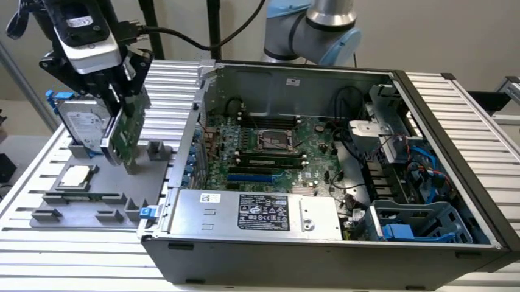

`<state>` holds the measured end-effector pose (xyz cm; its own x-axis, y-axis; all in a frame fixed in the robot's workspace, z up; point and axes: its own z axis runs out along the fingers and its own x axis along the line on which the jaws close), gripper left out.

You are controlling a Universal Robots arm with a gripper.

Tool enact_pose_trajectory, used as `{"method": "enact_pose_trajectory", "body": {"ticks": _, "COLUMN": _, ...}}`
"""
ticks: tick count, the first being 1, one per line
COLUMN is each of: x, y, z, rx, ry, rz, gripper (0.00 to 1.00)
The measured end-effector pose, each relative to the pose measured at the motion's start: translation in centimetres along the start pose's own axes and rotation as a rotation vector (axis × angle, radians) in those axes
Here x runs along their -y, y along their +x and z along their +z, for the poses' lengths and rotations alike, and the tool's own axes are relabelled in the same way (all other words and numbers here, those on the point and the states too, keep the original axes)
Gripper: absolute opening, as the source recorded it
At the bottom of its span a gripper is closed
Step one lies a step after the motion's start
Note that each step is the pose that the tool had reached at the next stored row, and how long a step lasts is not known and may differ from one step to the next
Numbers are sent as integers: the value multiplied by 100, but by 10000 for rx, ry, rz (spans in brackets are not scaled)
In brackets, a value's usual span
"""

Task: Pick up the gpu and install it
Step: 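Pick up the gpu and move the gpu toward the slot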

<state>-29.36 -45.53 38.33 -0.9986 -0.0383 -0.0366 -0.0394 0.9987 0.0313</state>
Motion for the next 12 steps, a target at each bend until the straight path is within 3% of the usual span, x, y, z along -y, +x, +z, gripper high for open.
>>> {"method": "enact_pose_trajectory", "body": {"ticks": 6, "x": 36, "y": -195, "z": -268, "rx": -98, "ry": -4, "rz": 3, "gripper": 0}}
{"method": "enact_pose_trajectory", "body": {"ticks": 12, "x": 98, "y": -471, "z": -536, "rx": -216, "ry": -9, "rz": 7, "gripper": 0}}
